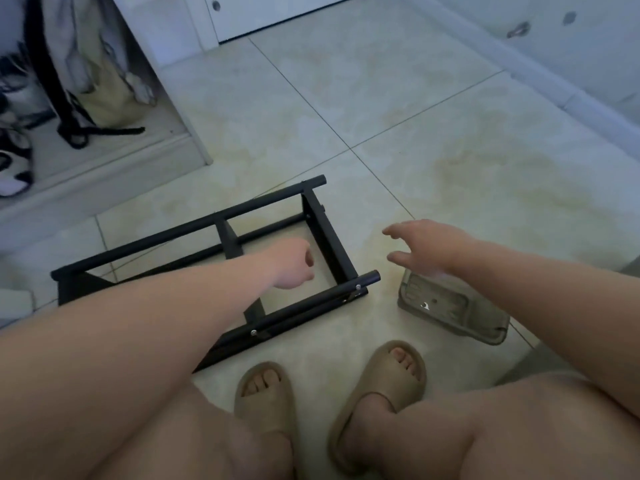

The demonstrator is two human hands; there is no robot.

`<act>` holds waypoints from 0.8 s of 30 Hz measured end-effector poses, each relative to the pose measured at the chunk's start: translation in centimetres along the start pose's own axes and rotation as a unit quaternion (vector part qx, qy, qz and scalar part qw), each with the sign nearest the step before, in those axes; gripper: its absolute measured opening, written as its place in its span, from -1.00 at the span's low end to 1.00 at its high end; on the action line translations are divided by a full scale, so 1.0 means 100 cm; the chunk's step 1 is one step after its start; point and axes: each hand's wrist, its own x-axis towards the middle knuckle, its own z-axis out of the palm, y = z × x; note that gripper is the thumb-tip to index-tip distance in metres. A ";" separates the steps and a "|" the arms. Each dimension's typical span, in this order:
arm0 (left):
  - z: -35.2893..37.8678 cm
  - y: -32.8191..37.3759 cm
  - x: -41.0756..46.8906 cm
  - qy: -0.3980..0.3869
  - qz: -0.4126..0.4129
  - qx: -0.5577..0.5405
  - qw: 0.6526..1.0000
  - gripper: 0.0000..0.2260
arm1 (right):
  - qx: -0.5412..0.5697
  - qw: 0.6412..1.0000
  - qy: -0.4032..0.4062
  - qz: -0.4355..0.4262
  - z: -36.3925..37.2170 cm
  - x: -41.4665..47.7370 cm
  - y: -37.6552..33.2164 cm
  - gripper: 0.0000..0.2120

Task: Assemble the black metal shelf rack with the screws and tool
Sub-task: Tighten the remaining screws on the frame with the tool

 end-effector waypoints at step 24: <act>0.054 -0.127 0.077 0.115 -0.414 -0.309 0.849 -0.56 | 0.134 0.989 0.012 0.069 0.072 0.148 -0.071 -0.66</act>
